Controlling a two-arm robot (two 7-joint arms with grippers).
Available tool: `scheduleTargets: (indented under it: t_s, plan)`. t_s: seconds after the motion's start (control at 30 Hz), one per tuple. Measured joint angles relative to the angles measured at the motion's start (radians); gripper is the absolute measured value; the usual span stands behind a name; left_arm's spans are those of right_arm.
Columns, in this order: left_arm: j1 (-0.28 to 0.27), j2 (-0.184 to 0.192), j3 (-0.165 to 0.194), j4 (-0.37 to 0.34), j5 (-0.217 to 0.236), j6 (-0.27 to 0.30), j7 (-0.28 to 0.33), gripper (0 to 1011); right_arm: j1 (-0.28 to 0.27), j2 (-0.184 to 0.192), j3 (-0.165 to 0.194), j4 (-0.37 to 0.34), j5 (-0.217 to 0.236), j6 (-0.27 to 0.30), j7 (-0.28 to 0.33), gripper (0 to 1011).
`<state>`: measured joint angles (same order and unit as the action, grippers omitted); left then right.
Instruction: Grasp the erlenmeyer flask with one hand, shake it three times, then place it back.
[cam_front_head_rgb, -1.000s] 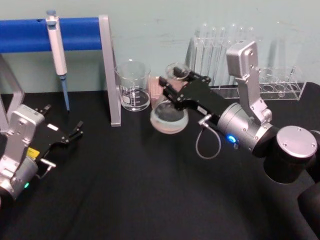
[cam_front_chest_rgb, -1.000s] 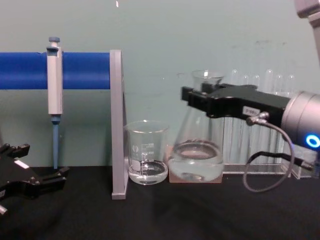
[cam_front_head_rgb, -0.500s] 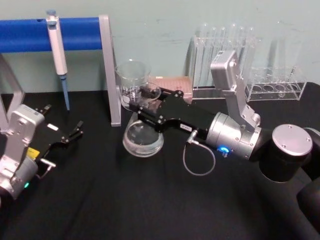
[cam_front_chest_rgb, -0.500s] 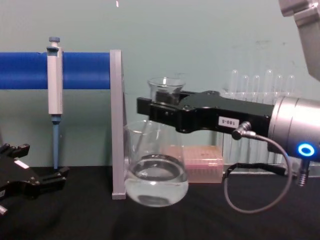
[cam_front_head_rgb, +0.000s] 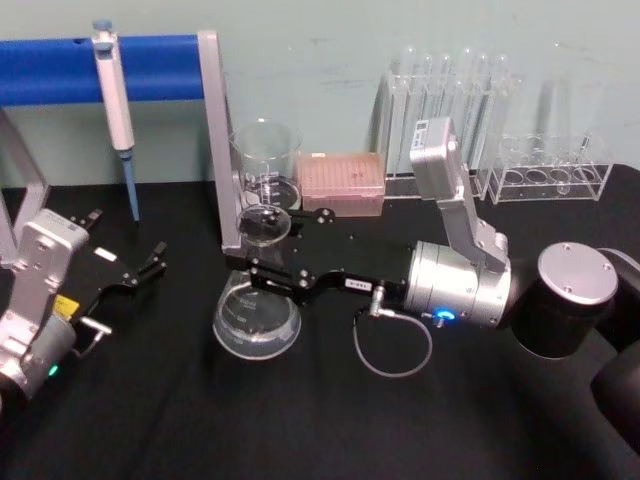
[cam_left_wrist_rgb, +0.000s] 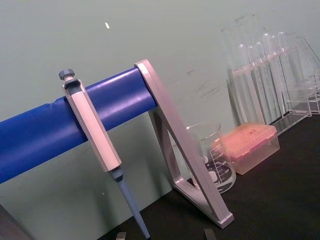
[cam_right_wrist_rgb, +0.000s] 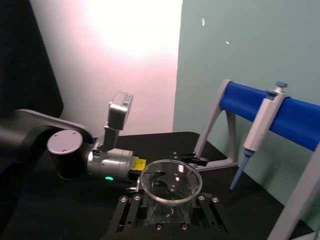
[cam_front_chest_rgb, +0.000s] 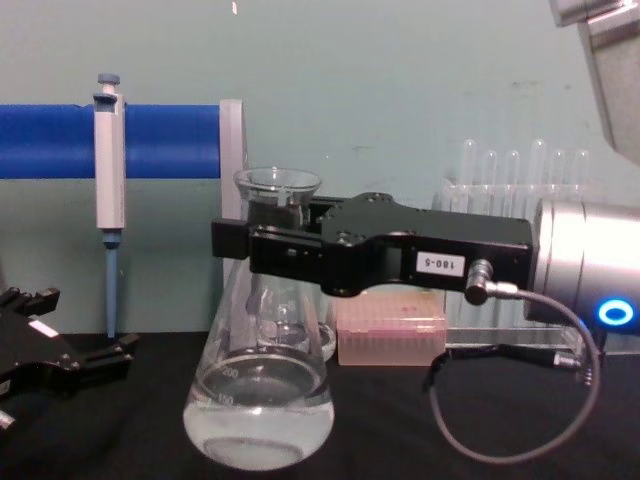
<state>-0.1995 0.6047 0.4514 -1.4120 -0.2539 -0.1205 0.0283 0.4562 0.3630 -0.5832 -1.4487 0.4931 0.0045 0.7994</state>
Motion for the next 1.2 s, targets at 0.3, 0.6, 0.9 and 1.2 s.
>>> scheduleTargets:
  t_s: [0.3,0.6,0.9,1.2]
  plan:
    - [0.000,0.000,0.000,0.000,0.000,0.000,0.000,1001,0.022,0.019,-0.037,0.008,0.026,-0.017,0.051,449]
    - [0.000,0.000,0.000,0.000,0.000,0.000,0.000,1001,0.038,0.035,-0.063,0.011,0.042,-0.029,0.074,449]
    - [0.000,0.000,0.000,0.000,0.000,0.000,0.000,1001,0.049,0.045,-0.082,0.013,0.055,-0.036,0.067,450]
    - [0.000,0.000,0.000,0.000,0.000,0.000,0.000,1001,0.046,0.049,-0.076,0.011,0.061,-0.039,-0.013,449]
